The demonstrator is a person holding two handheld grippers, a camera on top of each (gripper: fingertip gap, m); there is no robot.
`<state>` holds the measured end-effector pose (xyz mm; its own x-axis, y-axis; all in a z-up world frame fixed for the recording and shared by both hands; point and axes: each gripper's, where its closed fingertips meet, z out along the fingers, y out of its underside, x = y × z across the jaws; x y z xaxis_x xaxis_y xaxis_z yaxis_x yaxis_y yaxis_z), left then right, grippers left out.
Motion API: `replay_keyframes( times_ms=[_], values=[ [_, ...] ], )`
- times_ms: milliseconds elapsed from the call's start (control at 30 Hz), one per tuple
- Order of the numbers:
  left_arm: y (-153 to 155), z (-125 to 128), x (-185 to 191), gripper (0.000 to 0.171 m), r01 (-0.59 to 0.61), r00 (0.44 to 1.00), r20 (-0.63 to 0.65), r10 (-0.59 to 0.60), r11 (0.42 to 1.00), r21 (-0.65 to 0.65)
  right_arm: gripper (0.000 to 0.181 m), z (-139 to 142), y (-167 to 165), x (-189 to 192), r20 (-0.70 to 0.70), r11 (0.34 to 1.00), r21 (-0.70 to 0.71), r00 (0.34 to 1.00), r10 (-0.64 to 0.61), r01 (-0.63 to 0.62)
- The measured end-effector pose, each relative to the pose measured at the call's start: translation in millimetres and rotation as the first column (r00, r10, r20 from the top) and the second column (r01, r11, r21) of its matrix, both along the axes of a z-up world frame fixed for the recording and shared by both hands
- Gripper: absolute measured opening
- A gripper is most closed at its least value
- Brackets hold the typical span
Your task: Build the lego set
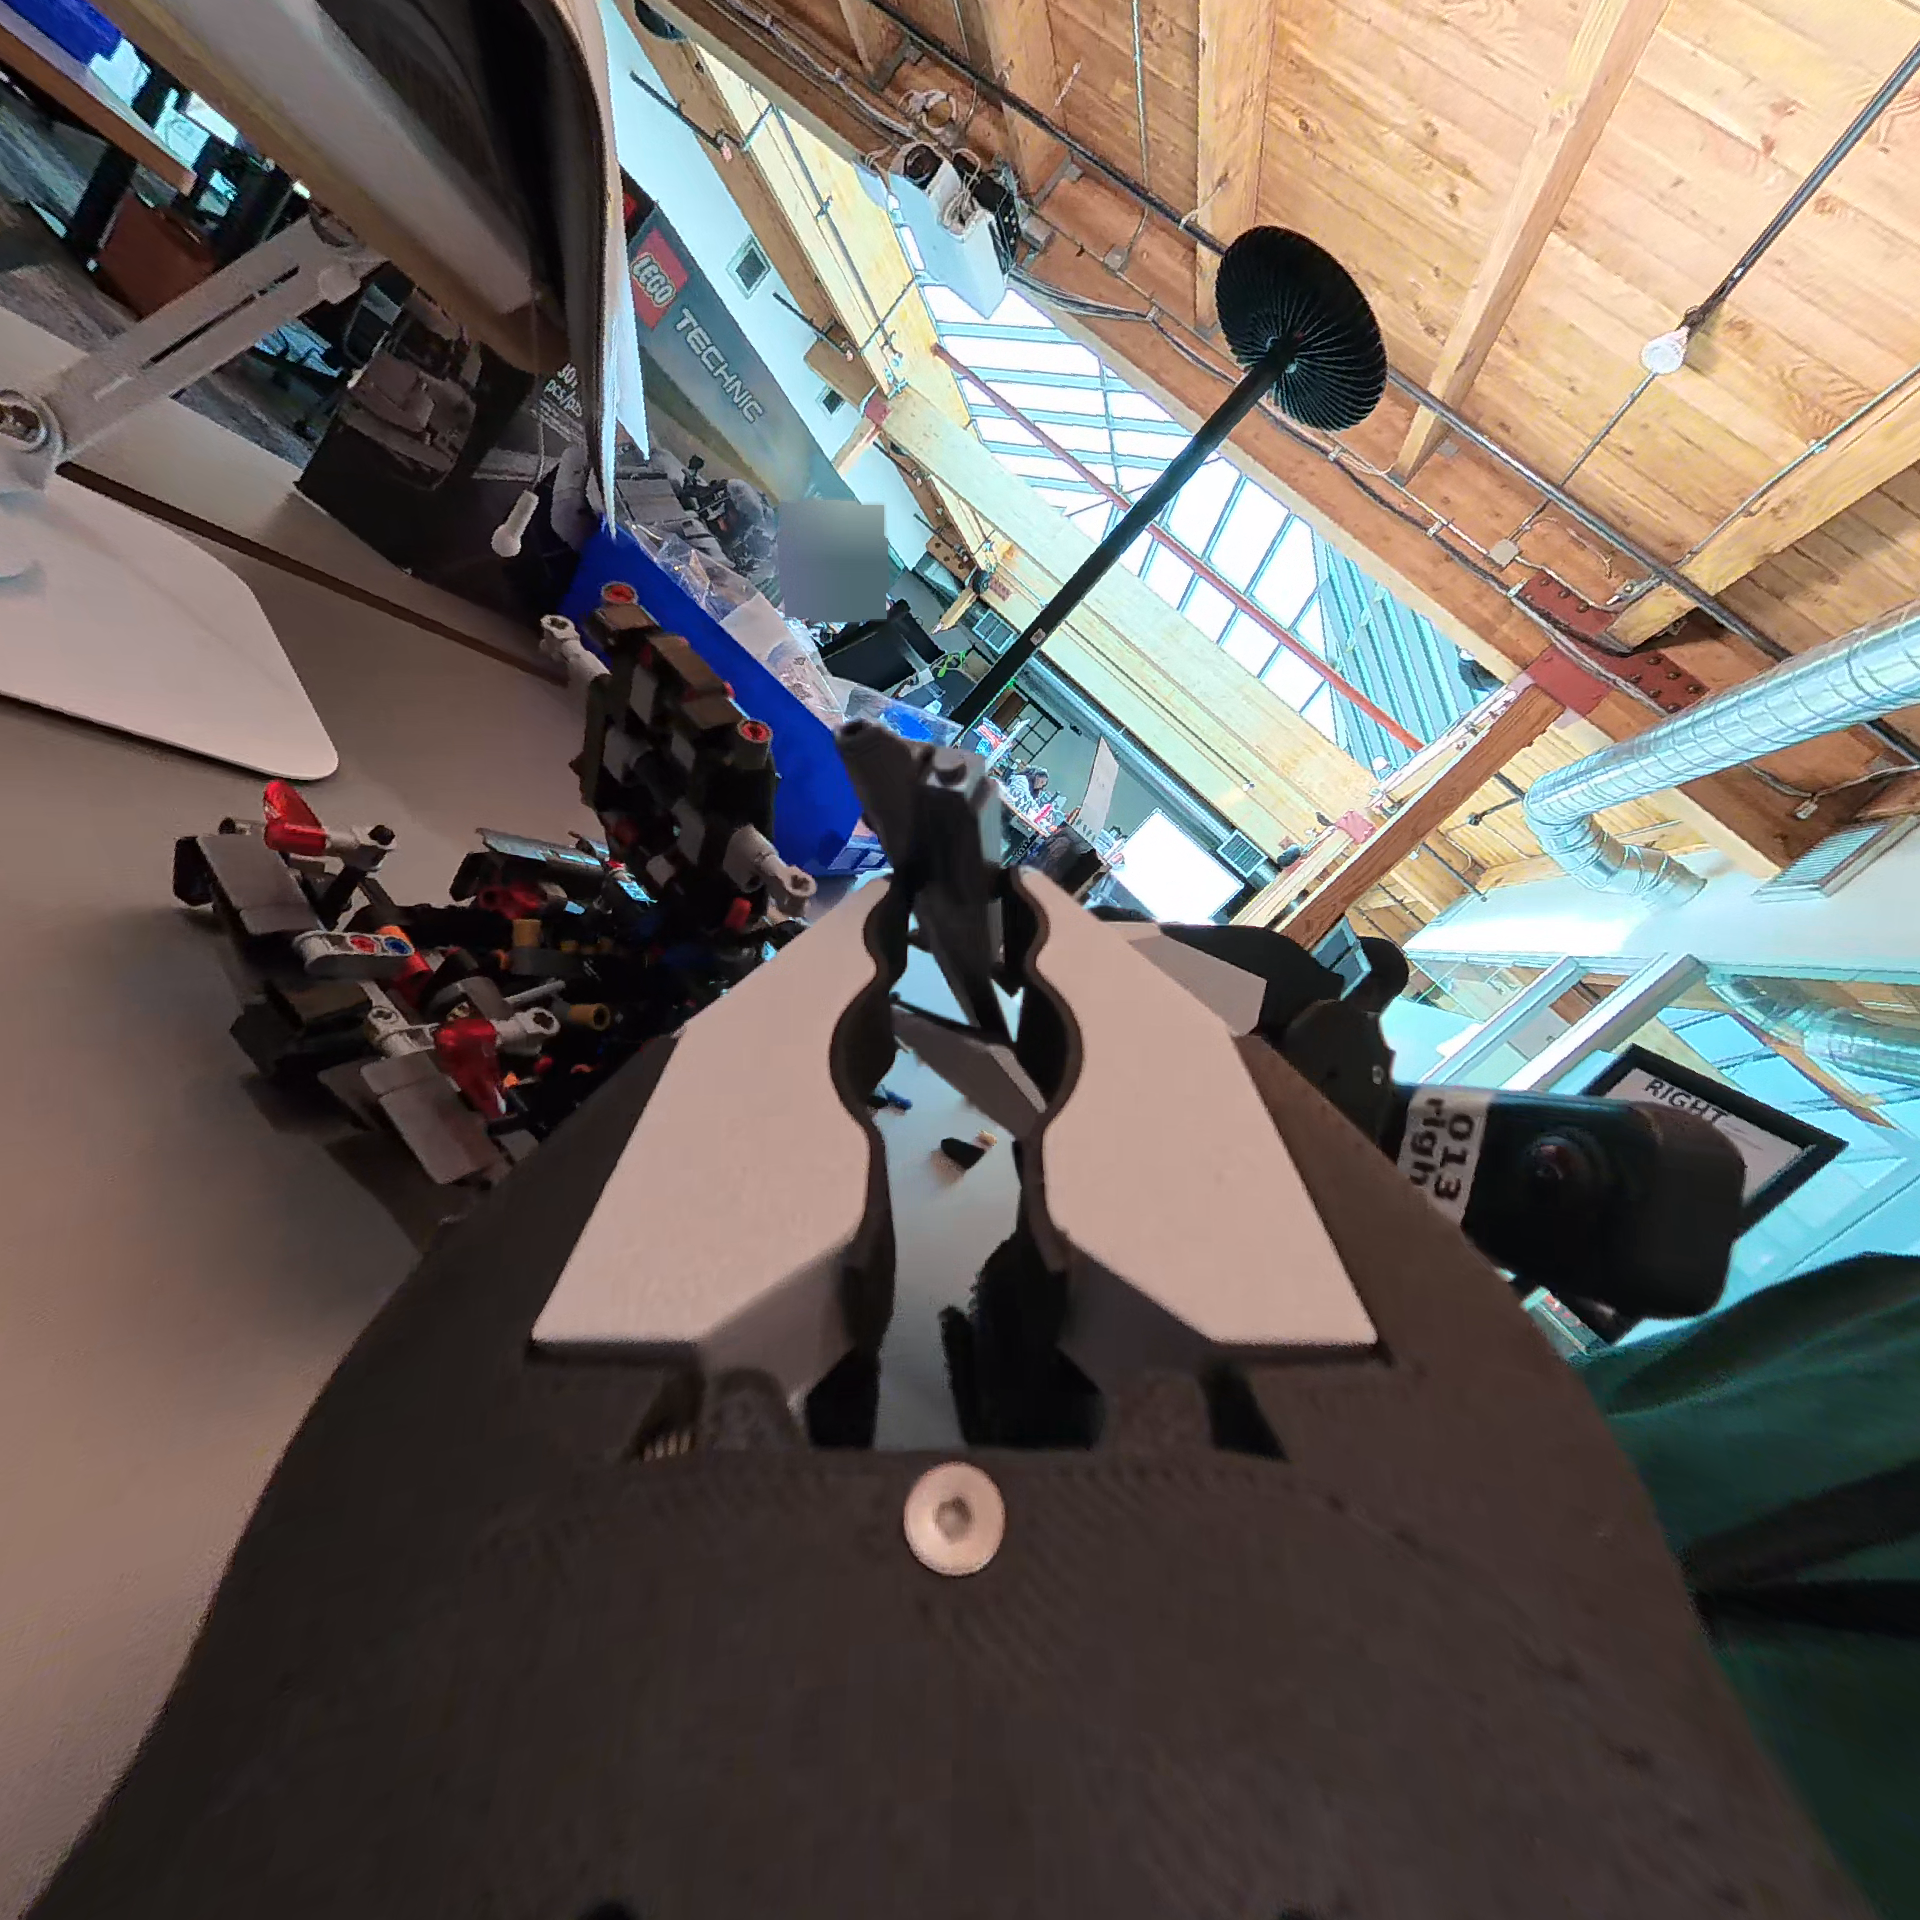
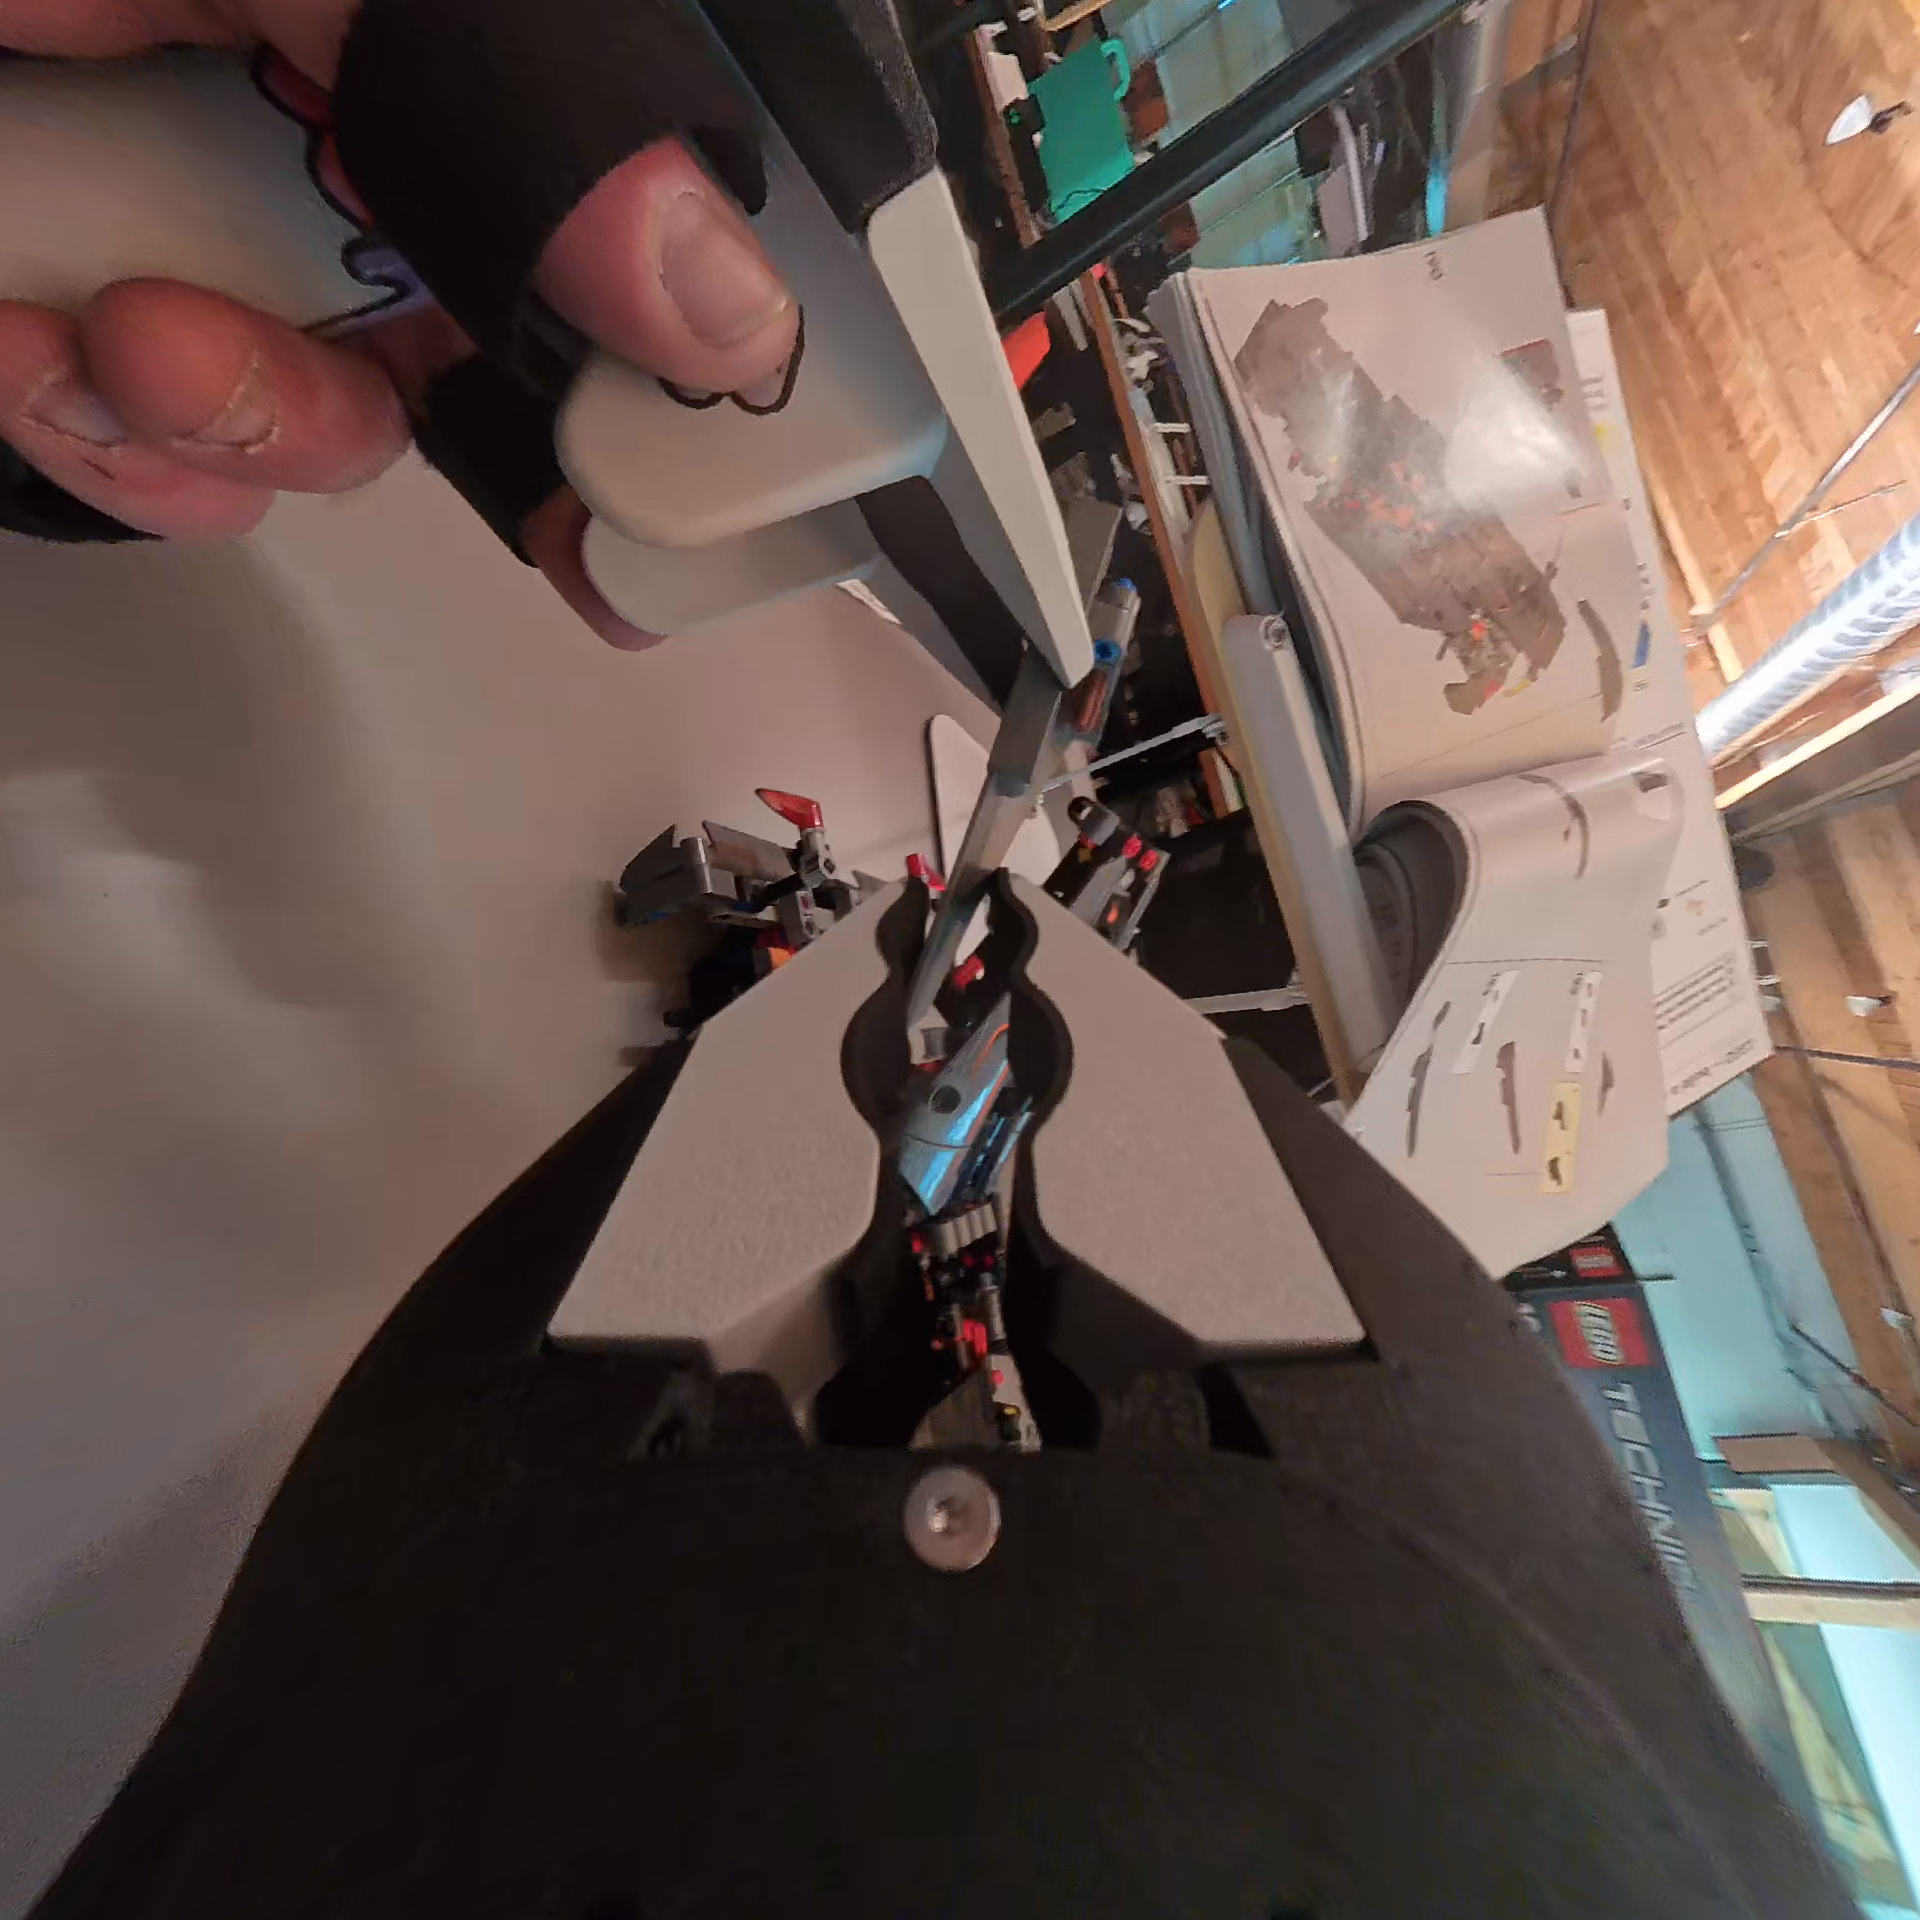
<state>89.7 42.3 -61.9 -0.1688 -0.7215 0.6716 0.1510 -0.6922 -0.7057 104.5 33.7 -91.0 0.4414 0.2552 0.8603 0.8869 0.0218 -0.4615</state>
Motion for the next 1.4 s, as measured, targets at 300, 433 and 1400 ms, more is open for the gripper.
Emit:
replay_keyframes(
  times_ms=[300,433,1400],
  values=[
    [5,-12,9,0.011,-0.001,1.0,-0.028,0.001,1.0,-0.007,0.011,-10,5,15,-0.128,0.996,-0.089,0.992,0.008,-0.019],
    [3,-11,10,0.0,0.013,1.0,-0.021,-0.012,1.0,0.003,0.0,-8,5,20,-0.176,0.996,-0.09,0.984,0.001,-0.017],
    [11,-2,11,0.032,-0.063,0.993,-0.095,0.068,0.996,0.057,0.0,8,-10,13,-0.975,0.769,-0.188,0.21,-0.072,-0.611]
  ],
)
